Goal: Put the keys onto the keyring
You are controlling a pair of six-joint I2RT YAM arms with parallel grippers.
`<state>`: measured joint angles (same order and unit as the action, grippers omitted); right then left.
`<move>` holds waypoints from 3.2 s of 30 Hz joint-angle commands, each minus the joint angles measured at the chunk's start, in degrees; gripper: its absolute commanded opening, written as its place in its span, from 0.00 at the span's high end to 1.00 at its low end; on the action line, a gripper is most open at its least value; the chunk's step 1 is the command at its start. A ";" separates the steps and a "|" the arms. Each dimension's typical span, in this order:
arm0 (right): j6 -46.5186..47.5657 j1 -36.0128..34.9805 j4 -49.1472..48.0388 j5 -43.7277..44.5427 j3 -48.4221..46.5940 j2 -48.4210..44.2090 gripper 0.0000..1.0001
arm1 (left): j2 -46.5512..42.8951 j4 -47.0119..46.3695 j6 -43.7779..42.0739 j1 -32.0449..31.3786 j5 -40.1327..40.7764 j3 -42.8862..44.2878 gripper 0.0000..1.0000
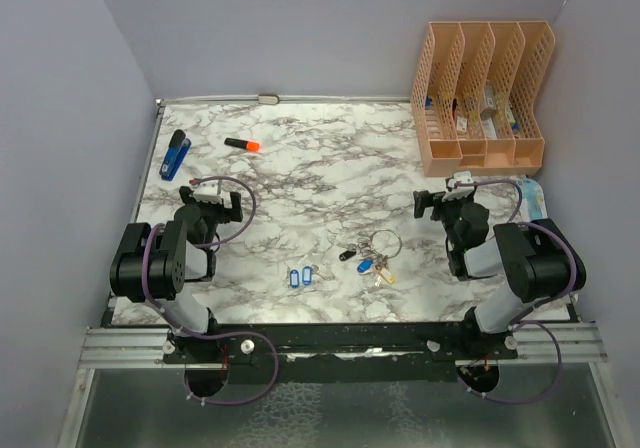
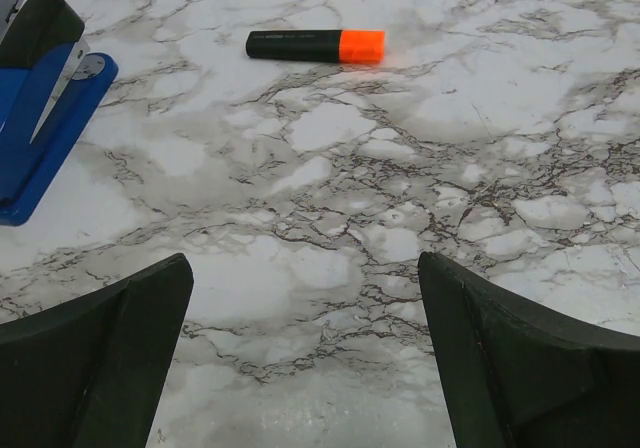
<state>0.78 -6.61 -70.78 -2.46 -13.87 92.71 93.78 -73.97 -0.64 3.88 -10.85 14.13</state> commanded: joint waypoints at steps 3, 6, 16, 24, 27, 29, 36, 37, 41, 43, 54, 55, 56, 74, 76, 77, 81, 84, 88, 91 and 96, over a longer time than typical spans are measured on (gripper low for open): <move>0.94 0.45 -2.59 -1.06 -0.46 0.35 0.01 | 0.27 -1.89 -0.52 -0.28 1.10 -0.01 0.01; 0.98 0.37 -2.53 -1.06 -0.46 0.37 0.01 | 0.27 -1.96 -0.47 -0.30 1.10 -0.05 0.01; 0.92 0.37 -2.23 -1.39 -0.69 0.33 0.01 | 0.18 -2.02 -0.42 -0.28 1.10 0.00 0.01; 2.69 -0.80 26.54 -10.10 -9.56 -12.91 0.12 | 0.17 -2.74 -0.54 -0.28 0.49 -0.37 0.01; 1.29 -3.40 37.41 -12.76 -13.23 -16.00 0.17 | -0.19 -2.57 -1.28 -0.28 -1.29 -0.43 0.01; 3.05 -6.34 42.30 -12.03 -14.36 -17.27 0.18 | -1.64 -0.69 -1.96 -0.30 -1.83 -0.38 0.01; 8.83 -12.32 59.55 -15.69 -21.09 -19.05 0.38 | -1.31 -1.45 -1.66 -0.23 -1.85 -0.39 0.01; 9.07 -12.59 60.48 -16.04 -21.82 -18.72 0.41 | -1.24 -1.46 -1.58 -0.23 -1.90 -0.37 0.01; 9.91 -12.81 65.21 -15.71 -24.85 -17.58 0.46 | -1.65 -0.74 -1.12 -0.28 -1.04 0.03 0.01; 9.56 -12.90 65.53 -15.71 -25.12 -17.85 0.46 | -3.91 1.95 -0.51 -0.22 -0.43 0.78 0.01; 11.17 -15.50 66.60 -13.57 -24.84 -16.95 0.44 | -18.97 59.15 -21.65 -0.72 -41.24 21.81 0.13; 11.18 -15.76 66.95 -13.20 -24.88 -16.77 0.44 | -18.75 62.16 -23.71 -1.81 -44.33 22.78 0.14; 11.22 -16.00 67.24 -12.97 -24.84 -16.63 0.44 | -18.98 63.64 -25.48 -3.32 -45.08 23.22 0.14; 10.09 -16.61 68.87 -11.87 -25.45 -17.18 0.50 | -15.13 54.45 -21.77 -18.50 -51.11 17.35 0.12; 9.76 -16.74 68.70 -11.78 -25.35 -17.45 0.50 | -14.32 47.16 -17.23 -19.38 -51.32 15.86 0.12; 9.55 -16.76 68.49 -11.86 -25.25 -17.61 0.50 | -13.72 42.22 -14.41 -20.00 -50.30 14.94 0.12; 8.30 -16.77 67.45 -12.04 -25.18 -17.53 0.50 | -11.74 13.35 1.79 -23.49 -41.37 5.43 0.12; 7.73 -16.77 67.02 -12.09 -25.40 -17.15 0.50 | -9.97 -5.25 6.11 -25.89 -35.06 -2.68 0.12; 7.50 -16.84 66.65 -11.82 -25.18 -17.34 0.50 | -5.88 -18.58 4.98 -30.23 -29.79 -8.52 0.12; 7.48 -16.86 66.67 -11.74 -24.80 -18.00 0.51 | -3.39 -21.01 4.71 -30.42 -28.50 -8.88 0.12; 7.66 -16.86 66.56 -11.55 -24.30 -18.96 0.51 | -0.03 -24.89 1.04 -30.43 -30.46 -10.58 0.14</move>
<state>9.02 -23.20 -2.94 -15.29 -37.89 75.53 91.09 -87.07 2.42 -26.30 -42.13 5.54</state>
